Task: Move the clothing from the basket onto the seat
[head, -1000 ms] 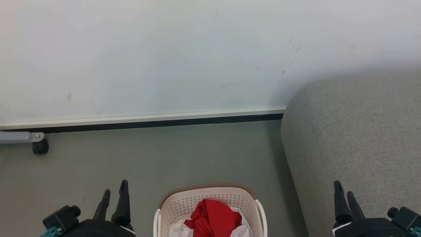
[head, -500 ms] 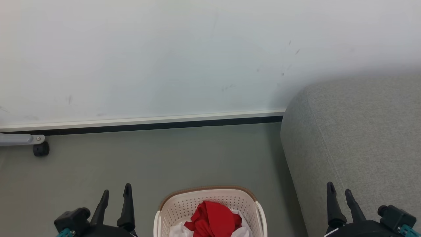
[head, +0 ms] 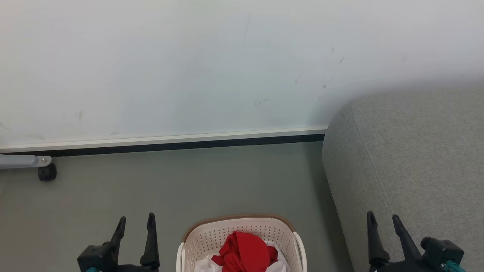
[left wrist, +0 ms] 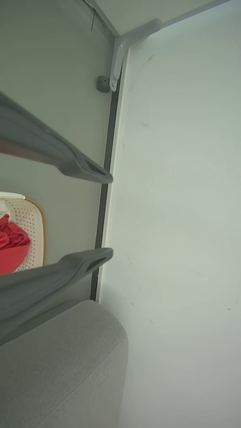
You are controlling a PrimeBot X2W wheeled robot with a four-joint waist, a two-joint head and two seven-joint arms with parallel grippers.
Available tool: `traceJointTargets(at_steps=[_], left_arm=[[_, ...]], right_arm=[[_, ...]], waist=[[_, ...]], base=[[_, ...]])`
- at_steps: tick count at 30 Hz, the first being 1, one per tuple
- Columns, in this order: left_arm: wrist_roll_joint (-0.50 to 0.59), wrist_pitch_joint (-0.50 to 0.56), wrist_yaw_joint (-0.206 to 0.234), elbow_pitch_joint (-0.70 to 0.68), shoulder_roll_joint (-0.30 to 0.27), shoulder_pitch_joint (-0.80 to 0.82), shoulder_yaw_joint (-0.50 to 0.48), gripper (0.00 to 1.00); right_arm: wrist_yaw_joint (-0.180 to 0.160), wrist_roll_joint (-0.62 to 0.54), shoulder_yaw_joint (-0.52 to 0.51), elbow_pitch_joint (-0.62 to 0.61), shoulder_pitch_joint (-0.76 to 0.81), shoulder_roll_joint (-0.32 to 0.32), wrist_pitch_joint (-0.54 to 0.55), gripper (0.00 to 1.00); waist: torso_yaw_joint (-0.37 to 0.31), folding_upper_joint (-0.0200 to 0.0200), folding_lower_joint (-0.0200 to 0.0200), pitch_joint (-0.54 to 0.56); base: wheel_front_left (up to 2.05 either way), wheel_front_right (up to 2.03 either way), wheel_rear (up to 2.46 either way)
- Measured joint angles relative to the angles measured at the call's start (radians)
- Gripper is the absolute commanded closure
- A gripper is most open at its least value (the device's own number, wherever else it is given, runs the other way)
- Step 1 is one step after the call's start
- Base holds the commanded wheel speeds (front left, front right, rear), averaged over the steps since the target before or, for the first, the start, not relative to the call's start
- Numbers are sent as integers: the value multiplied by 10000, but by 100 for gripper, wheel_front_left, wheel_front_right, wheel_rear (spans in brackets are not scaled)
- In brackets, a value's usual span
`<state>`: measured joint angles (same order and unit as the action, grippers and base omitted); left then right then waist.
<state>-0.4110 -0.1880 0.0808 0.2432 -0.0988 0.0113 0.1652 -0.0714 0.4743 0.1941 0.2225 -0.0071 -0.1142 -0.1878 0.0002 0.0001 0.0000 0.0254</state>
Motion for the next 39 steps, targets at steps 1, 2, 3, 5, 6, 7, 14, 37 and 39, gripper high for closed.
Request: traceJointTargets(at_steps=[1,2,3,5,6,7,14,37,39], left_arm=[[94,-17,48,0,0,-7,12,0],[215,-92,73,0,0,-16,19,0],[408,-125,77,-2,-2,-26,29,0],[662,-180,115,-8,0,-52,71,0],[767,-238,167,-8,2,-70,92,0],[941,-268,173,-12,0,-100,104,0],[1862,-537,349,-8,0,-151,222,0],[2261,-646,334,278,73,-156,196,0],[2261,-646,330,286,79,-156,186,0]], right_arm=[[-4,-157,31,-10,8,-10,-38,0],[-27,-320,56,-33,14,-13,-82,0],[-48,-458,82,-50,15,-17,-94,0],[-92,-675,130,-86,17,-36,-178,0],[-96,-844,155,-100,19,-48,-219,0],[-132,-1009,190,-115,20,-59,-278,0],[-255,-1942,426,-196,36,-123,-522,0],[-328,-2451,431,-184,84,-140,-616,0],[-326,-2451,420,-182,87,-136,-616,0]], waist=[[0,0,0,1],[-1,0,0,2],[-1,0,0,2],[-1,0,0,2],[-1,0,0,2],[-1,0,0,2],[-10,0,0,-4],[-37,0,0,11],[-40,-1,0,10]], base=[[0,0,0],[0,0,0],[0,0,0],[0,0,0],[0,0,0],[0,0,0],[0,0,0],[0,0,0],[0,0,0]])
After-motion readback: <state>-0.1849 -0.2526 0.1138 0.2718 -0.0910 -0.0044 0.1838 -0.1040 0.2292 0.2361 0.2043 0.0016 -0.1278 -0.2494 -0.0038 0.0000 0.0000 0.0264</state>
